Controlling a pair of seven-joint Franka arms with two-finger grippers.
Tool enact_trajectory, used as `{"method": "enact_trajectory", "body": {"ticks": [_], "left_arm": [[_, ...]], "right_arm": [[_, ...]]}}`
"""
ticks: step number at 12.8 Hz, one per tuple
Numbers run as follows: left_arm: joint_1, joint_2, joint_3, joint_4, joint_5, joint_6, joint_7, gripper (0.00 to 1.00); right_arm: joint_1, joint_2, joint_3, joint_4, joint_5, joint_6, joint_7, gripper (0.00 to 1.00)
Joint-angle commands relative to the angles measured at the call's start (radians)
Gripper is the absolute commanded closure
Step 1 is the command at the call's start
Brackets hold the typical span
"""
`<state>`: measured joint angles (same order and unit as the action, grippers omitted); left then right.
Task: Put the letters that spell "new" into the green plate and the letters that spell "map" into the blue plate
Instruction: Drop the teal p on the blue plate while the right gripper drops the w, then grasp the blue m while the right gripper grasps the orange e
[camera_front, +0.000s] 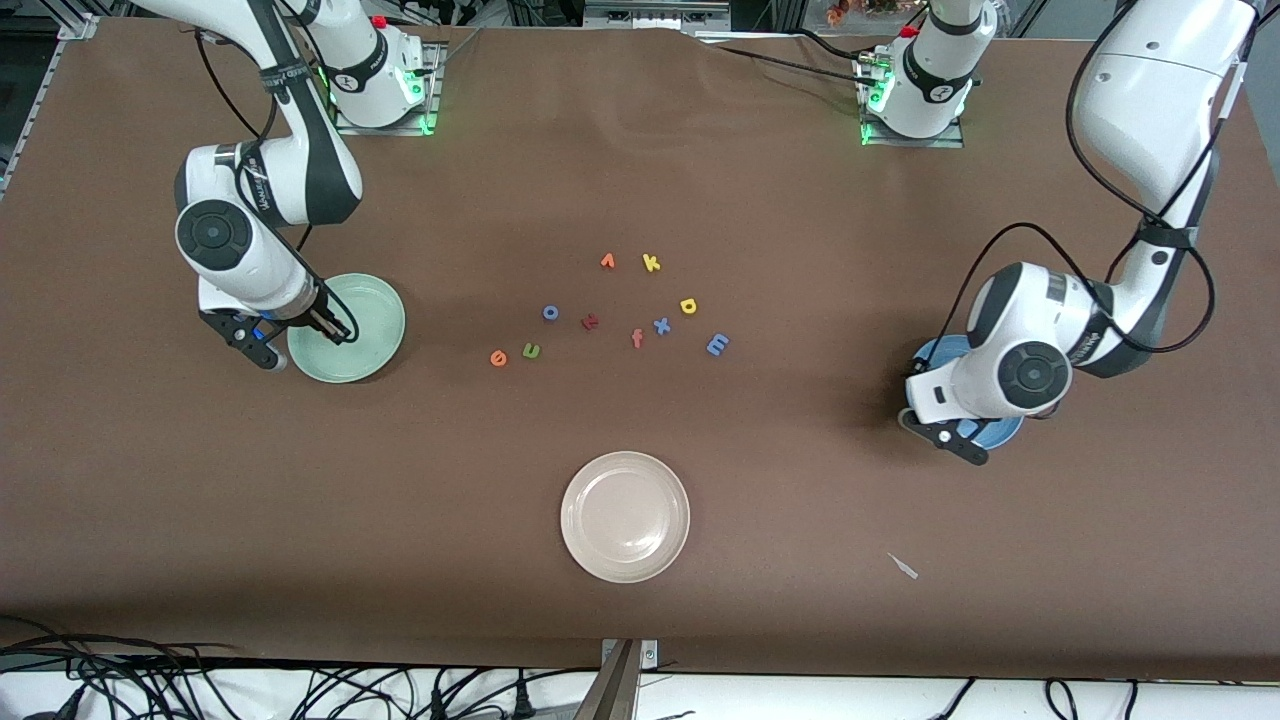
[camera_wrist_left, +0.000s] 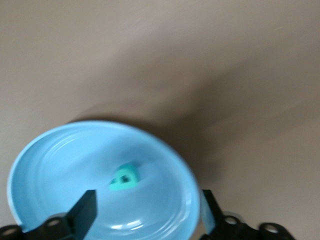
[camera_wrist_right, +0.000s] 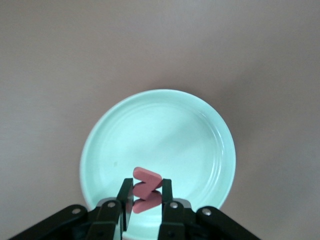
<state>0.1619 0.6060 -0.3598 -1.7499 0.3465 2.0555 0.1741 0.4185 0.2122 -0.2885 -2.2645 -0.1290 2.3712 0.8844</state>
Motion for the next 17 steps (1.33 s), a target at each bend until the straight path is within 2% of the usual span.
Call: {"method": "enact_trajectory", "body": {"ticks": [1, 2, 3, 4, 5, 8, 11, 15, 17], "left_arm": [[-0.074, -0.003, -0.007, 0.010, -0.059, -0.011, -0.044, 0.00], [-0.109, -0.003, -0.007, 0.010, -0.070, -0.011, -0.045, 0.00], [-0.139, -0.005, -0.008, 0.010, -0.081, -0.005, -0.045, 0.00], [-0.181, -0.005, -0.008, 0.010, -0.112, -0.002, -0.048, 0.00], [-0.217, -0.006, -0.007, 0.010, -0.145, 0.018, -0.070, 0.00], [-0.316, -0.005, -0.007, 0.006, -0.155, 0.100, -0.218, 0.00], [-0.384, 0.017, -0.007, -0.010, -0.155, 0.210, -0.321, 0.00], [-0.437, 0.055, -0.002, -0.054, -0.124, 0.353, -0.400, 0.00], [-0.441, 0.064, -0.002, -0.057, -0.115, 0.357, -0.403, 0.00]], "right_arm": [[0.008, 0.022, -0.009, -0.108, 0.014, 0.138, -0.013, 0.93], [0.008, 0.041, -0.011, -0.110, 0.014, 0.148, -0.012, 0.91], [0.008, 0.050, -0.012, -0.109, 0.015, 0.149, -0.004, 0.64], [0.008, 0.053, -0.012, -0.106, 0.022, 0.143, -0.001, 0.17], [0.008, 0.043, -0.012, -0.098, 0.044, 0.138, 0.001, 0.00], [0.020, 0.027, 0.012, 0.012, 0.066, 0.035, -0.002, 0.00], [0.020, 0.087, 0.118, 0.193, 0.182, -0.087, 0.092, 0.00], [0.029, 0.234, 0.238, 0.347, 0.197, -0.060, 0.413, 0.01], [0.060, 0.288, 0.246, 0.356, 0.198, 0.024, 0.496, 0.01]]}}
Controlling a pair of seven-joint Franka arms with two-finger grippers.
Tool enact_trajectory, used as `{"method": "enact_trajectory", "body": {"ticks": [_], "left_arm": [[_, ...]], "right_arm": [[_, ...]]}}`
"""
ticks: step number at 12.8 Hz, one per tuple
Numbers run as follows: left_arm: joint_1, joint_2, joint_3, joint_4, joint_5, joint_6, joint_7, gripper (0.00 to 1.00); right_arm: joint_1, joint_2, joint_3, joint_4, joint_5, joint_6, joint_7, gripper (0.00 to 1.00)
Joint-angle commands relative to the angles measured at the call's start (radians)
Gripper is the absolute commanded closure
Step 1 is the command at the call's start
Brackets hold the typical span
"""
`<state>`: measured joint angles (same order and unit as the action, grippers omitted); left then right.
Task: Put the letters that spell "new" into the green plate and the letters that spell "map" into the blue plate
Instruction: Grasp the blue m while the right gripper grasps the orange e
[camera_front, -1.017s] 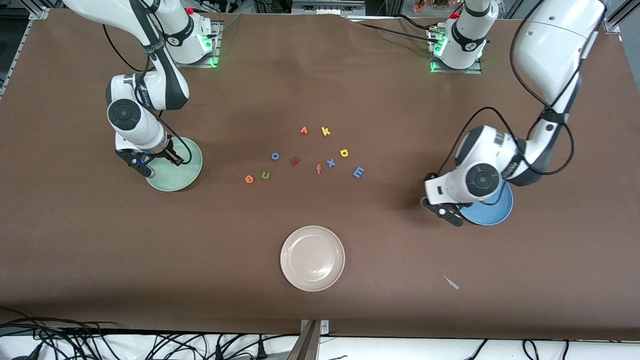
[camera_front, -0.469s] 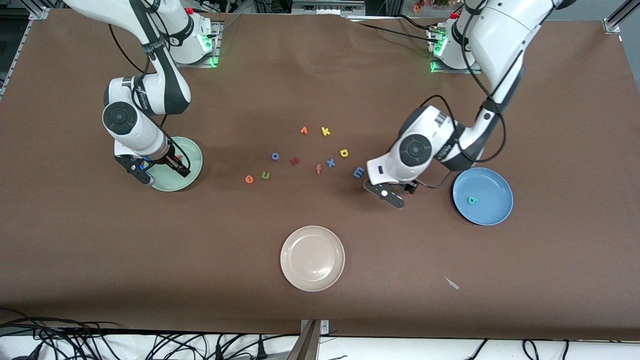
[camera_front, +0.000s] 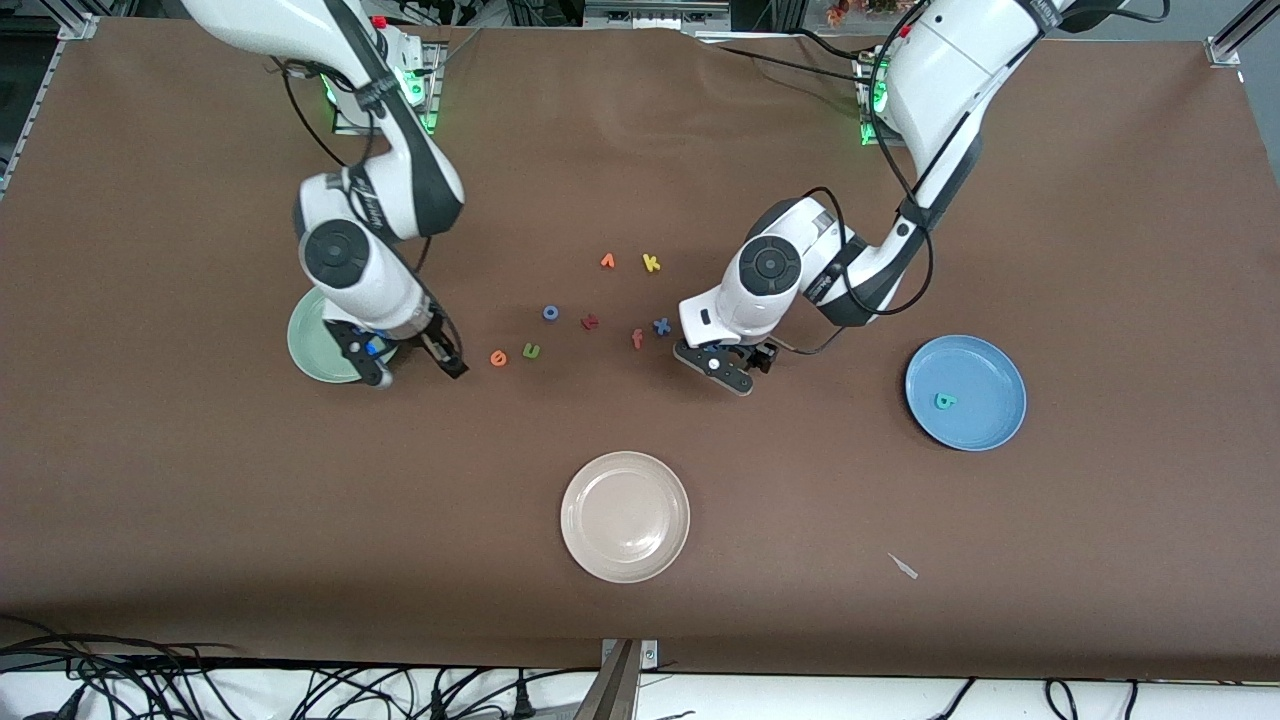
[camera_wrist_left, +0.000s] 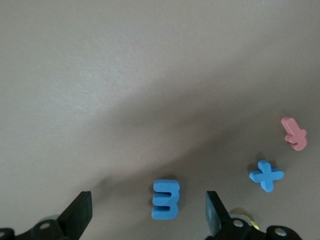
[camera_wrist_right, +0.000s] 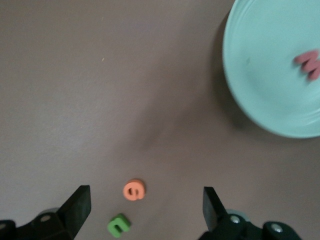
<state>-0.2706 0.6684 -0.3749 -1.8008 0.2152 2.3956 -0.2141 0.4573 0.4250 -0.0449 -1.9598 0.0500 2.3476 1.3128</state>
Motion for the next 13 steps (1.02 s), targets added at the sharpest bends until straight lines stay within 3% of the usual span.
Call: {"method": "enact_trajectory", "body": {"ticks": [1, 7, 9, 10, 11, 12, 13], "left_arm": [[-0.009, 0.013, 0.014, -0.006, 0.019, 0.020, -0.018, 0.00], [-0.029, 0.025, 0.013, -0.008, 0.092, 0.022, -0.077, 0.03], [-0.033, 0.033, 0.014, -0.008, 0.093, 0.020, -0.077, 0.09], [-0.044, 0.034, 0.017, -0.008, 0.093, 0.019, -0.083, 0.13], [-0.045, 0.037, 0.019, -0.008, 0.093, 0.017, -0.093, 0.17], [-0.047, 0.040, 0.019, -0.008, 0.104, 0.017, -0.094, 0.19], [-0.045, 0.040, 0.019, -0.008, 0.113, 0.011, -0.096, 0.28]], "right_arm": [[0.038, 0.102, 0.002, 0.051, 0.019, 0.080, 0.098, 0.02], [0.081, 0.149, -0.003, 0.012, 0.011, 0.149, 0.138, 0.12], [0.080, 0.150, -0.006, 0.010, 0.010, 0.154, 0.138, 0.22], [0.080, 0.152, -0.006, 0.010, 0.010, 0.157, 0.138, 0.37], [0.080, 0.150, -0.006, 0.010, 0.010, 0.157, 0.138, 0.62], [0.078, 0.150, -0.006, 0.010, 0.008, 0.157, 0.138, 0.73], [0.078, 0.153, -0.006, 0.010, 0.008, 0.157, 0.138, 0.74]]}}
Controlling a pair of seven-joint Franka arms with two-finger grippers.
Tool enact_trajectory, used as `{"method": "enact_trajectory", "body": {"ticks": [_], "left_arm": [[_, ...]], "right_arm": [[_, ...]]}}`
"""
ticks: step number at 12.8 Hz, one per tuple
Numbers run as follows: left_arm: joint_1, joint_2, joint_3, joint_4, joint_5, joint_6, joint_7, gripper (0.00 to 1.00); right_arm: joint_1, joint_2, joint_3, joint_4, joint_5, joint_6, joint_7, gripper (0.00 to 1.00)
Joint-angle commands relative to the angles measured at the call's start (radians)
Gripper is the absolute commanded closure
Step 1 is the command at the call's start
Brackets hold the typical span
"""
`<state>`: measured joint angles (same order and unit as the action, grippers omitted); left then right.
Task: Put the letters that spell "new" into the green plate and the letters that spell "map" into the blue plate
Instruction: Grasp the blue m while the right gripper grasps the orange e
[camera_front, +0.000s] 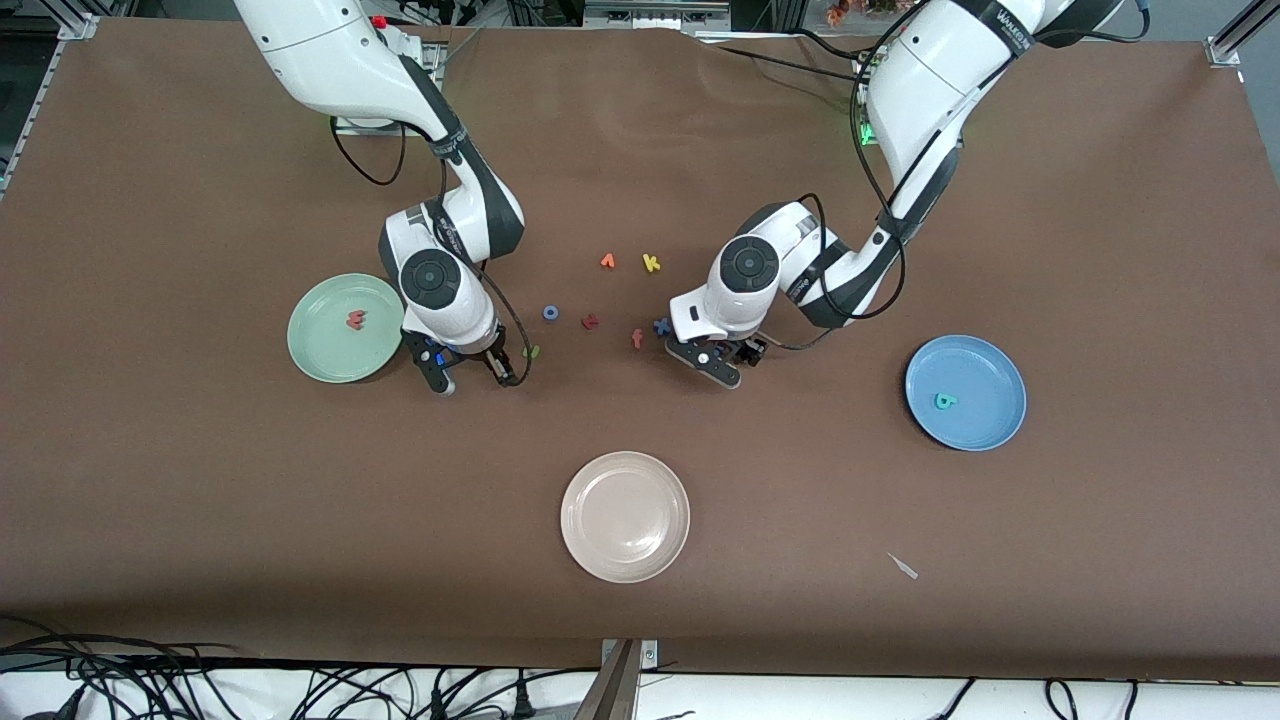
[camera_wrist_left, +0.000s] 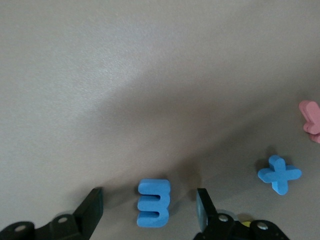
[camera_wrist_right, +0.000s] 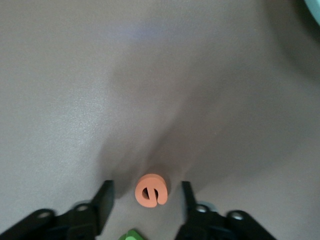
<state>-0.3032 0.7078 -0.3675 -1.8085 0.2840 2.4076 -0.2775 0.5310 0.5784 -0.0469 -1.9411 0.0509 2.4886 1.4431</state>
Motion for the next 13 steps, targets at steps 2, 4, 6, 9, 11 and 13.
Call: {"method": "enact_trajectory", "body": {"ticks": [2, 4, 6, 9, 11, 13], "left_arm": [[-0.014, 0.001, 0.012, 0.000, 0.044, -0.002, -0.043, 0.41], [-0.014, 0.001, 0.012, 0.000, 0.044, -0.007, -0.061, 0.59], [-0.017, 0.002, 0.013, 0.001, 0.044, -0.007, -0.104, 0.77], [-0.016, 0.001, 0.013, 0.014, 0.044, -0.037, -0.167, 0.94], [0.043, -0.016, 0.007, 0.105, 0.035, -0.205, -0.122, 1.00], [0.119, -0.037, 0.001, 0.159, -0.024, -0.348, 0.071, 1.00]], "right_arm": [[0.006, 0.011, -0.004, -0.009, 0.007, 0.019, 0.008, 0.76], [0.003, -0.002, -0.005, -0.007, 0.006, 0.010, 0.000, 0.94], [0.003, -0.041, -0.034, -0.002, -0.002, -0.032, -0.033, 0.95], [0.001, -0.156, -0.126, -0.004, -0.002, -0.227, -0.238, 0.95], [0.001, -0.205, -0.195, -0.031, -0.002, -0.270, -0.378, 0.95], [0.001, -0.230, -0.255, -0.091, -0.002, -0.260, -0.493, 0.95]]}}
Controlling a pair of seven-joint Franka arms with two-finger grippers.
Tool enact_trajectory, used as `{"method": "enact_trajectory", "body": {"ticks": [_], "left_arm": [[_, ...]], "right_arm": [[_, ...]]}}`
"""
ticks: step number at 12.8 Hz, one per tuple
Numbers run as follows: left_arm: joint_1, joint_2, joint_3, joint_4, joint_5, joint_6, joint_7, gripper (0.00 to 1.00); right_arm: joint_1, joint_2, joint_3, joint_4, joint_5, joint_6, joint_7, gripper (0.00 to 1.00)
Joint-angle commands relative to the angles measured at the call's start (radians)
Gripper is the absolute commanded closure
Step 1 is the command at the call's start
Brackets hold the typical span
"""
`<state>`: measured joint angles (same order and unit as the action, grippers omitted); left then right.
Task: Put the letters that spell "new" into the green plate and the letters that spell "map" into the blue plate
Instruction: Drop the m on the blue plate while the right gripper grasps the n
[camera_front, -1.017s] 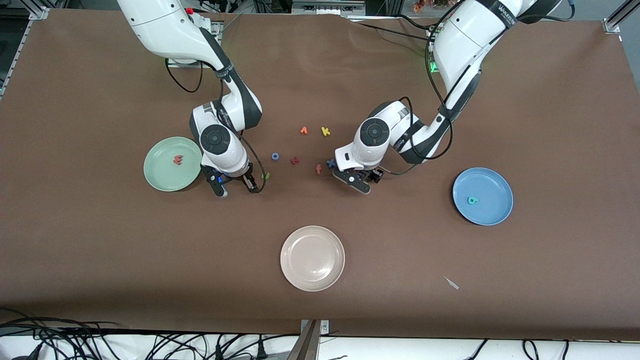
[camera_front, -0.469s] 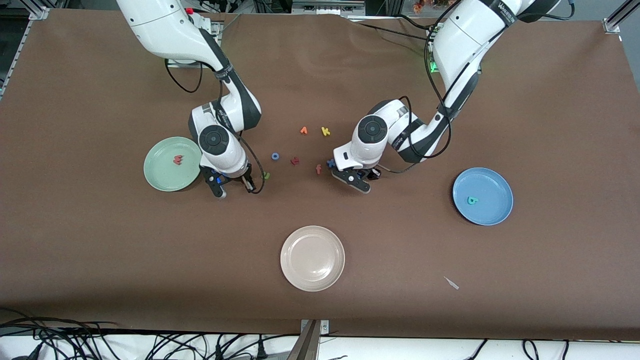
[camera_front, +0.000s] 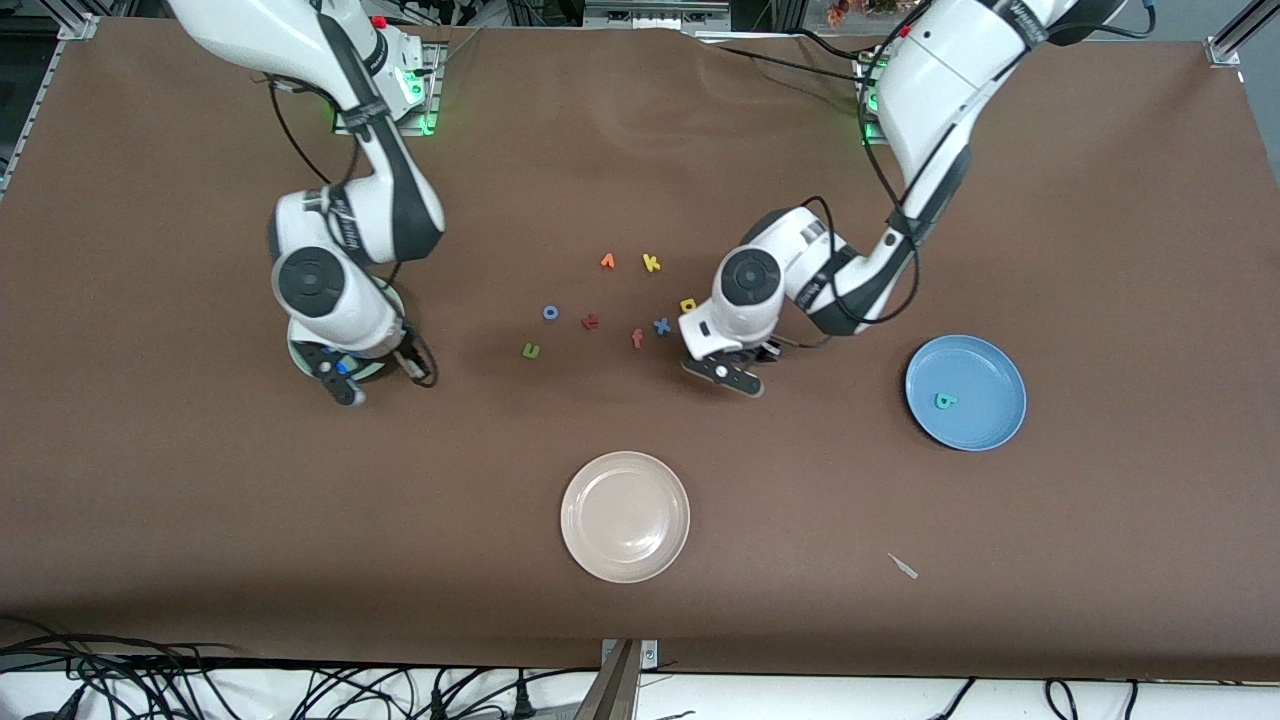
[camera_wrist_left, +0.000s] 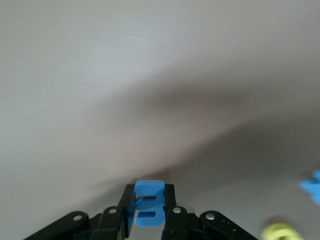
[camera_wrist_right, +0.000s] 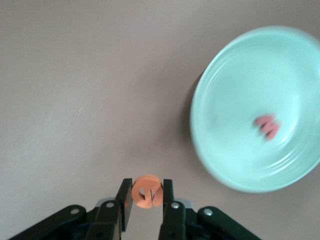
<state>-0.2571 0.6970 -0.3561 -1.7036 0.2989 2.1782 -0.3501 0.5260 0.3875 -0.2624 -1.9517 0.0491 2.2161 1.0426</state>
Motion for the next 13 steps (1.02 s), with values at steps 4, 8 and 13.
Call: {"method": "enact_trajectory", "body": {"ticks": [4, 8, 13], "left_arm": [[0.267, -0.077, -0.009, 0.059, -0.064, -0.271, 0.536, 1.00], [0.419, -0.067, 0.002, 0.056, 0.000, -0.344, 0.820, 1.00], [0.461, -0.033, -0.003, 0.065, 0.151, -0.337, 0.959, 0.00]], "right_arm": [[0.006, -0.041, -0.095, -0.261, 0.020, 0.187, -0.222, 0.92], [0.005, -0.076, -0.098, -0.254, 0.021, 0.173, -0.228, 0.01], [0.032, -0.010, 0.015, -0.009, 0.121, -0.006, 0.000, 0.01]]}}
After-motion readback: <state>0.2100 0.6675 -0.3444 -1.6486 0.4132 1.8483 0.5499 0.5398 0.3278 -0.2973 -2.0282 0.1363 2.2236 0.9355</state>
